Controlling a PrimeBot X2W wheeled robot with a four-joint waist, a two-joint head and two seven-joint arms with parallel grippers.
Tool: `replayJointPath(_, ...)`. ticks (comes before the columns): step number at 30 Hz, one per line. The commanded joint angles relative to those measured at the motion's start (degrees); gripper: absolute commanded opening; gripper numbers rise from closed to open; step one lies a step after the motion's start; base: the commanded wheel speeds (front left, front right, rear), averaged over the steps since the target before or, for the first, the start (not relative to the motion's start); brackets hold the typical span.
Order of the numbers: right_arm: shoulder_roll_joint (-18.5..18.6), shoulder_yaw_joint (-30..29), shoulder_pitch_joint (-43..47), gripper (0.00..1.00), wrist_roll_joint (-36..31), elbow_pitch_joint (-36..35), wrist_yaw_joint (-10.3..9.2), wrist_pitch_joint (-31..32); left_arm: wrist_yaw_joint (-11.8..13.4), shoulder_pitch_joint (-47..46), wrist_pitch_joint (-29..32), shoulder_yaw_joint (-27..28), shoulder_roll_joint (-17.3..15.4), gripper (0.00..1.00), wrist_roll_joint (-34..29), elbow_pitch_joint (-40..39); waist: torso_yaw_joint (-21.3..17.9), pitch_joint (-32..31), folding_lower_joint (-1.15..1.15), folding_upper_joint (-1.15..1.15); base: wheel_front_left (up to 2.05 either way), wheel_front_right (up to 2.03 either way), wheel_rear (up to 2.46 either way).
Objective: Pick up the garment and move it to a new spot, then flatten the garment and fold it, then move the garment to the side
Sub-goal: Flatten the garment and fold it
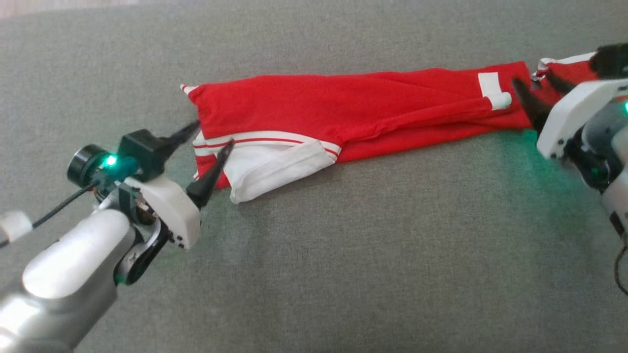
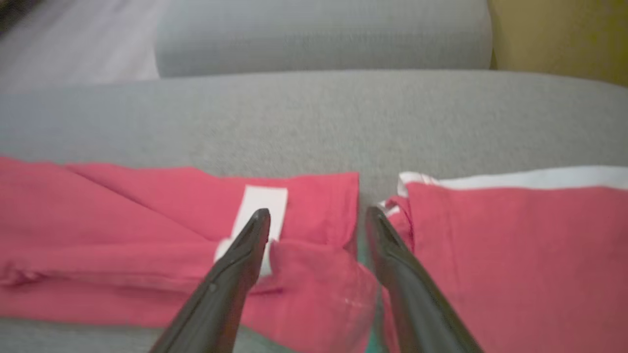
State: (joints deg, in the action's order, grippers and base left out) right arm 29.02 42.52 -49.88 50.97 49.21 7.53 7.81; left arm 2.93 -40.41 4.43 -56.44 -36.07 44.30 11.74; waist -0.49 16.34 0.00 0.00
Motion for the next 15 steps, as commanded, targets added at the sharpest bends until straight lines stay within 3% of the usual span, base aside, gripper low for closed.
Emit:
replayJointPath(1, 0.9, -0.6, -0.4, 1.00, 0.9, -1.7, -0.04, -1.2, 0.8, -1.3, -1.4, 3.7, -1.7, 1.00, -0.3, -0.7, 0.0, -0.7, 0.00, 0.00, 0.00, 0.00, 0.00)
replayJointPath(8, -2.3, -6.0, 0.7, 1.00, 3.3, -7.2, -0.04, -14.5, 10.2, 1.5, -17.5, 14.9, 3.4, 1.00, 2.7, 0.5, -0.3, -5.0, 0.00, 0.00, 0.00, 0.00, 0.00)
replayJointPath(12, -6.7, -10.9, 2.8, 1.00, 3.2, -7.6, -0.04, -21.2, 14.7, 5.3, -19.3, 21.6, 5.1, 1.00, 0.1, -2.2, -1.1, -7.4, 0.00, 0.00, 0.00, 0.00, 0.00)
replayJointPath(15, -9.9, -14.5, 5.2, 1.00, -0.7, -7.4, -0.04, -22.6, 16.5, 10.3, -19.4, 28.0, 8.0, 1.00, -4.2, -6.6, -1.4, -8.7, 0.00, 0.00, 0.00, 0.00, 0.00)
